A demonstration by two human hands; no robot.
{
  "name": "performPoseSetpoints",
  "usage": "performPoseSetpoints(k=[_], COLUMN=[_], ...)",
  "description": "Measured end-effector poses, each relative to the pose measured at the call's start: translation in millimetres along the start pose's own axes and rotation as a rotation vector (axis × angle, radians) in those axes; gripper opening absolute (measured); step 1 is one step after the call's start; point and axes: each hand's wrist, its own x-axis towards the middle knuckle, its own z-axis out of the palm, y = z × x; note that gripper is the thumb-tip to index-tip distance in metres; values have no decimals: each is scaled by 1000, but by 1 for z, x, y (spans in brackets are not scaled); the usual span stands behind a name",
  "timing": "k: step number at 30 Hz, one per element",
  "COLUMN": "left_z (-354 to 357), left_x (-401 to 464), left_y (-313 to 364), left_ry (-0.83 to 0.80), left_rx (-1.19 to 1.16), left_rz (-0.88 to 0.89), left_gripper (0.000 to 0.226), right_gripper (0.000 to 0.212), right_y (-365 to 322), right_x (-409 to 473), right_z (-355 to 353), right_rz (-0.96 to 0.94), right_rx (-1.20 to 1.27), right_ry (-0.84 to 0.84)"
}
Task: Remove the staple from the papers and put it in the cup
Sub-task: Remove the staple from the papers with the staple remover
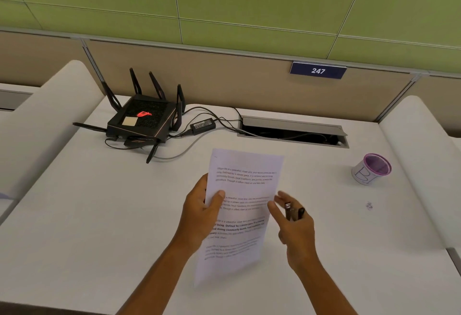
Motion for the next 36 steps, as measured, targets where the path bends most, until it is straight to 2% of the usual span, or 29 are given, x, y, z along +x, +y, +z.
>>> performPoseSetpoints(k=[3, 5, 11, 13, 18, 22, 32, 36], left_z=[-9, -15, -27, -29, -32, -33, -33, -33], left_x=[11, 20, 56, 68, 85, 98, 169, 186], left_y=[-5, -11, -37, -49, -87, -110, -128, -139], left_ry=[31, 48, 72, 46, -53, -122, -74, -75], left_rx=[-63, -102, -165, -149, 20, 129, 292, 353], left_rz=[-38, -74, -191, -226, -269, -271, -245, -231], left_gripper=[39, 38, 34, 33, 55, 58, 56, 56], right_gripper=[33, 27, 11, 11, 12, 13, 12, 17], right_y=[16, 23, 35, 36, 41, 47, 59, 62], right_x=[2, 3, 21, 31, 63, 95, 166, 186], right_z=[-3, -1, 13, 20, 37, 52, 92, 103], right_rz=[37, 40, 86, 119, 196, 251, 245, 236], right_rx=[-66, -104, -91, -74, -40, -58, -125, -234], right_ry=[-145, -185, -103, -63, 12, 59, 68, 57])
